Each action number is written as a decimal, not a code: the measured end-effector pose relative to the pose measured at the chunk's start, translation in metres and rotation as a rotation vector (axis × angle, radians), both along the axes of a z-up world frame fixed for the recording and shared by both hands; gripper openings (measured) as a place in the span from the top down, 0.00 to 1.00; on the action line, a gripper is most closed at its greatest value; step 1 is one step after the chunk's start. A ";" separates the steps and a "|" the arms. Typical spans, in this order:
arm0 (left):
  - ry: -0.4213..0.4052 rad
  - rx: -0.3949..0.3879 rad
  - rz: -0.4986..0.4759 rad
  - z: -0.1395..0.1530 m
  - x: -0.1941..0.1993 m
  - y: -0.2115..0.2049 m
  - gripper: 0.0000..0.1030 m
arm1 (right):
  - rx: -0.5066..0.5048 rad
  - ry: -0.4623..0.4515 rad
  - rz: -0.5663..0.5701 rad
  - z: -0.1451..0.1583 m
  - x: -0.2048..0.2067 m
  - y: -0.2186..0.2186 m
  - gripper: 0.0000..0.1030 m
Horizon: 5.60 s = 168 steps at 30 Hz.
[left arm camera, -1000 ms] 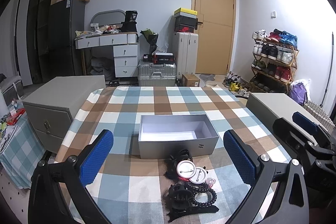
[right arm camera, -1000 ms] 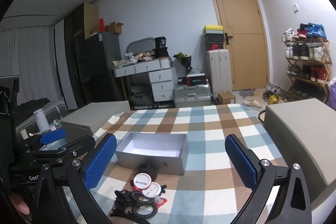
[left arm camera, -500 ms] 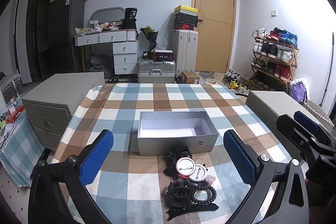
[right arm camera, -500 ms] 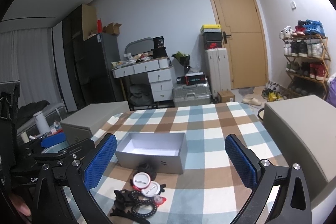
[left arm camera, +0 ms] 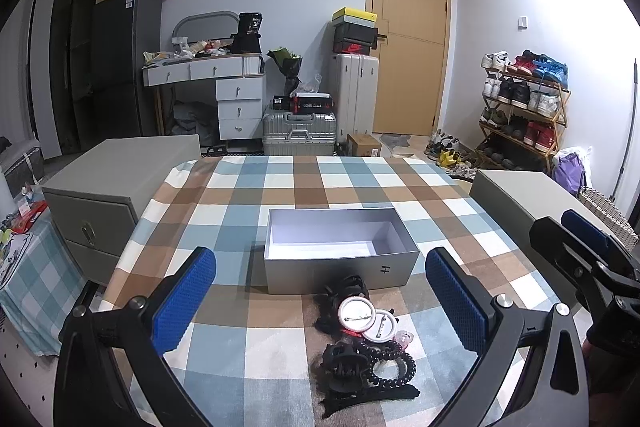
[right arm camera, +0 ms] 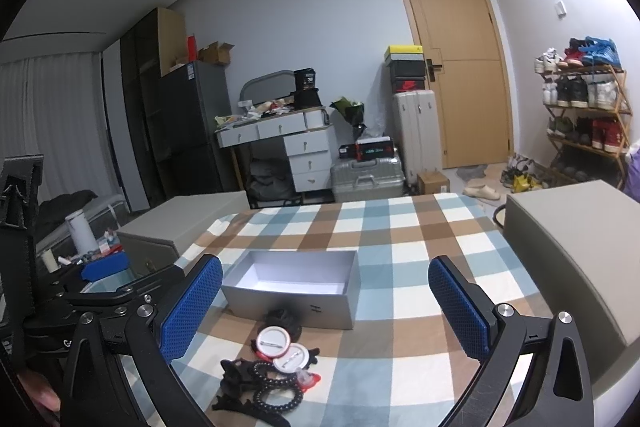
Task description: Organize jewelry
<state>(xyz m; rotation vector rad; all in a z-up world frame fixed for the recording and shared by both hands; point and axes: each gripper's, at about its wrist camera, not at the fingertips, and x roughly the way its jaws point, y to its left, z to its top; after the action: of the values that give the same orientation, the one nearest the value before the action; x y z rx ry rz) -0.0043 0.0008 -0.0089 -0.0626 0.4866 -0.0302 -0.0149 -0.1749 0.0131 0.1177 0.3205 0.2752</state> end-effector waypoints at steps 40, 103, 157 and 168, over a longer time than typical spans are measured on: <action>0.174 -0.118 -0.114 -0.033 0.006 0.025 0.01 | -0.002 0.055 -0.010 -0.012 0.009 -0.002 0.00; 0.363 -0.154 -0.359 -0.080 0.014 0.049 0.61 | -0.076 0.517 0.328 -0.114 0.015 0.048 0.05; 0.141 -0.084 -0.240 -0.025 0.040 0.065 0.61 | -0.012 0.262 0.326 -0.053 0.056 0.039 0.87; 0.183 -0.127 -0.280 -0.022 0.096 0.050 0.61 | 0.002 0.255 0.361 -0.037 0.120 0.030 0.87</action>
<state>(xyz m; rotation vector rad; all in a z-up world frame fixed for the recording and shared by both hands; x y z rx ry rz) 0.0919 0.0503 -0.0313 -0.1225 0.6734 -0.3327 0.1052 -0.1447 -0.0237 0.0966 0.5961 0.6211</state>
